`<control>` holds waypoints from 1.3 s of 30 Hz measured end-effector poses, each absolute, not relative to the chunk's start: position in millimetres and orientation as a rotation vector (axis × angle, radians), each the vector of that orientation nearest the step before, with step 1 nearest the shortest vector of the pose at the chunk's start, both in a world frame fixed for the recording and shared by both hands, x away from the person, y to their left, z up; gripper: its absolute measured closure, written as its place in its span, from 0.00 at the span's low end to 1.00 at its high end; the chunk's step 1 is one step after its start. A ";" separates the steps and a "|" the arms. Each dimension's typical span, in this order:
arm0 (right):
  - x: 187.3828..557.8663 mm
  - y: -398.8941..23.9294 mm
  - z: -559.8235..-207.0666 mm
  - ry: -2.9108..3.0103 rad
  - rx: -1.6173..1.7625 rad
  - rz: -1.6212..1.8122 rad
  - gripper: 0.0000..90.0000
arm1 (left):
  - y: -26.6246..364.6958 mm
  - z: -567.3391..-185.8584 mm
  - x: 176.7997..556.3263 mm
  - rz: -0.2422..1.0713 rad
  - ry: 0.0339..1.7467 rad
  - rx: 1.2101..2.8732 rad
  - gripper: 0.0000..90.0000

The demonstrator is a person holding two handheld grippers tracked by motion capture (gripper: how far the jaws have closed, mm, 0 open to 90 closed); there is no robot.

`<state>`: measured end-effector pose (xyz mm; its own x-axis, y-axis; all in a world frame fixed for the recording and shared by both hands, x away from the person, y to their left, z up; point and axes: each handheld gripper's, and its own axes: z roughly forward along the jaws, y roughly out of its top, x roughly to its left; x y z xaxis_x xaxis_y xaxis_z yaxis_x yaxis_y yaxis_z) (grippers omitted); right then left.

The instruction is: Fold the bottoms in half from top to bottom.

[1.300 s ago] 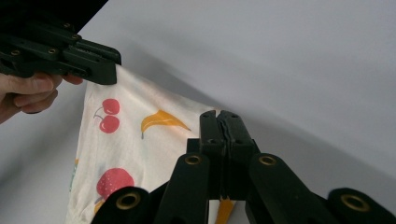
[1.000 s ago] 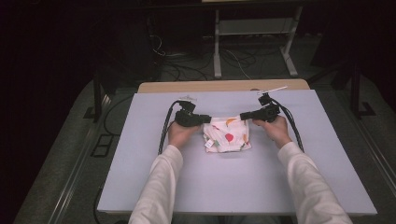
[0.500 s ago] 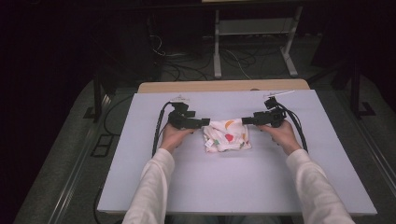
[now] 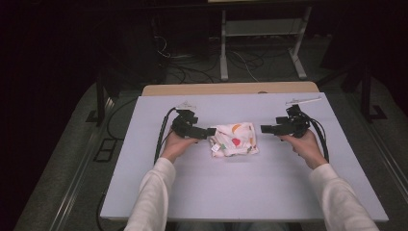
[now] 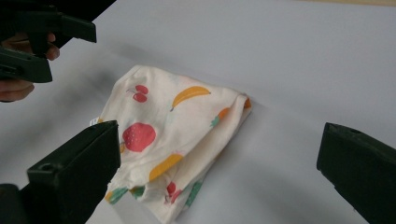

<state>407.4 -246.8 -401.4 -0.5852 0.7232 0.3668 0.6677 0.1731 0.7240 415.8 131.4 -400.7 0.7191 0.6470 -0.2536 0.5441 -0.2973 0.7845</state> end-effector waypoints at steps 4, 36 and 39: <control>400.1 -253.0 -401.4 2.353 1.396 1.407 0.00 | 133.4 -397.5 409.1 0.147 0.895 1.978 0.00; 330.3 -276.0 -409.1 2.291 1.316 1.447 0.00 | 183.3 -403.8 338.5 0.195 0.858 1.926 0.00; 321.5 -278.3 -411.6 2.295 1.310 1.454 0.00 | 185.3 -404.3 330.3 0.202 0.845 1.924 0.00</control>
<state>321.5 -278.3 -411.6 -0.6163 0.7186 0.3221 0.5981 0.1611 0.7851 330.3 185.3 -404.3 0.7434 0.6346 -0.2112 0.4703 -0.2714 0.8397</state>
